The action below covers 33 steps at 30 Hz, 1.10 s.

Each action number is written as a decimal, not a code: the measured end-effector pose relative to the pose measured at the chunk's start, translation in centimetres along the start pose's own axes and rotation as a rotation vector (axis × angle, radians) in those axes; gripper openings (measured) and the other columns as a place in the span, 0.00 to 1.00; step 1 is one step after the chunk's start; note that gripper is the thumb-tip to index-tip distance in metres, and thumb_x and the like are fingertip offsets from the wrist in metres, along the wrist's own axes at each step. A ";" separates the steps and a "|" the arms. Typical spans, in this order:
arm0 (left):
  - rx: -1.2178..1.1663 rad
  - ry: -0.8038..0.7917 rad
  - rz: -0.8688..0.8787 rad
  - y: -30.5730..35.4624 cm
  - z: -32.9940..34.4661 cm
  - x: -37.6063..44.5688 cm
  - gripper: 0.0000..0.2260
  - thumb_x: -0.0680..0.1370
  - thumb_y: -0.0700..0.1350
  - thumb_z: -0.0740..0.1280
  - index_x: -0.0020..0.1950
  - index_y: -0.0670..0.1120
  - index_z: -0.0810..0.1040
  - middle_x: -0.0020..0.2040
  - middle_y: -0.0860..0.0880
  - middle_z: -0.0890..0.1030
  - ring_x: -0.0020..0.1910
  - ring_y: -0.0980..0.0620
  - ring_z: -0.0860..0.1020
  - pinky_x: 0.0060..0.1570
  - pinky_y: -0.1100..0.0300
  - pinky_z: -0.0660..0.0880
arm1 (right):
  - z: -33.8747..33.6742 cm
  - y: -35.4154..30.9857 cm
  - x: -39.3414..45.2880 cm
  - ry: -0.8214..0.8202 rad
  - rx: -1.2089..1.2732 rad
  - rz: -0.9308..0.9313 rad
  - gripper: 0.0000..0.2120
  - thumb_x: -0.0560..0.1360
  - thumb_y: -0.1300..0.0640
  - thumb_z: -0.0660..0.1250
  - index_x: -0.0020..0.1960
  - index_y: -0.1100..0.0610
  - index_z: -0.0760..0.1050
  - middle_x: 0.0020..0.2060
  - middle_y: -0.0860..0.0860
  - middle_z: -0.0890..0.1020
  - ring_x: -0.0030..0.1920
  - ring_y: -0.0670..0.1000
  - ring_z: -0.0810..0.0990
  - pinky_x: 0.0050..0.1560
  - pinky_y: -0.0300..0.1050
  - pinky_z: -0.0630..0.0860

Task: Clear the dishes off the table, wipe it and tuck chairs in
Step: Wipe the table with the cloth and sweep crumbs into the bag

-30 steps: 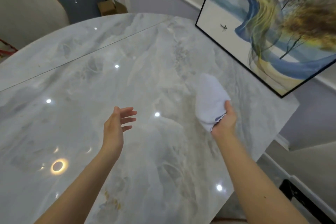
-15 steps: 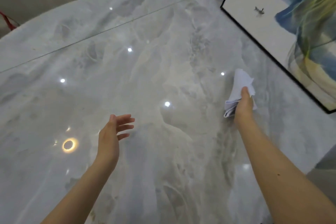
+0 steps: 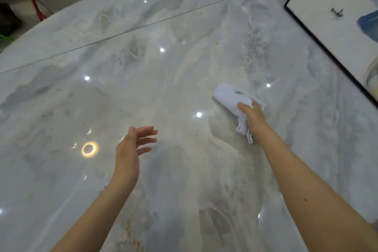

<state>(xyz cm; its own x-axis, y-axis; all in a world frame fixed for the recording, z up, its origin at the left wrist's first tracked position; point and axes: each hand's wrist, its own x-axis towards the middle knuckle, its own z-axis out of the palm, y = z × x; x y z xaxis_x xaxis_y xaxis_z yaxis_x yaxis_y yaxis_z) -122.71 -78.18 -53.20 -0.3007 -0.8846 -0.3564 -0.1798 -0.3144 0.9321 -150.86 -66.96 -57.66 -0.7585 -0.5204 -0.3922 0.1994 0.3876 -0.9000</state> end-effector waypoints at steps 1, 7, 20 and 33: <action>-0.004 -0.004 -0.004 0.0 -0.4 -0.1 0.22 0.83 0.49 0.48 0.47 0.45 0.80 0.39 0.53 0.85 0.42 0.49 0.81 0.44 0.54 0.74 | 0.4 0.2 -0.7 -0.032 0.004 -0.016 0.31 0.65 0.53 0.64 0.66 0.65 0.70 0.59 0.58 0.76 0.55 0.51 0.73 0.52 0.36 0.72; -0.036 -0.027 0.020 0.7 -4.1 -1.9 0.22 0.83 0.49 0.47 0.46 0.45 0.80 0.43 0.49 0.84 0.43 0.48 0.80 0.43 0.55 0.74 | 2.7 1.2 -7.8 -0.138 0.075 -0.013 0.29 0.65 0.57 0.64 0.64 0.66 0.70 0.55 0.53 0.75 0.53 0.51 0.74 0.38 0.23 0.72; -0.043 -0.099 0.047 -0.6 -15.4 -9.4 0.22 0.83 0.49 0.47 0.45 0.45 0.80 0.37 0.54 0.85 0.36 0.55 0.81 0.41 0.56 0.73 | 8.4 6.4 -25.3 -0.081 0.112 0.031 0.27 0.66 0.56 0.65 0.64 0.62 0.69 0.55 0.54 0.75 0.52 0.51 0.73 0.35 0.22 0.70; -0.062 -0.094 0.066 -2.5 -27.5 -15.8 0.22 0.83 0.51 0.48 0.46 0.46 0.80 0.40 0.53 0.85 0.38 0.55 0.82 0.42 0.55 0.73 | 18.6 11.7 -37.1 0.093 0.141 0.219 0.25 0.75 0.49 0.63 0.65 0.64 0.69 0.59 0.60 0.76 0.56 0.55 0.75 0.58 0.48 0.70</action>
<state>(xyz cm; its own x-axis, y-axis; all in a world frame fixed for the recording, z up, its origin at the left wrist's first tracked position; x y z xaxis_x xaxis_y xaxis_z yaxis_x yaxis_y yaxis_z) -91.76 -72.87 -48.14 -0.3966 -0.8689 -0.2961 -0.0990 -0.2802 0.9548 -108.83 -57.28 -57.18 -0.7402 -0.3617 -0.5669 0.4444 0.3695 -0.8161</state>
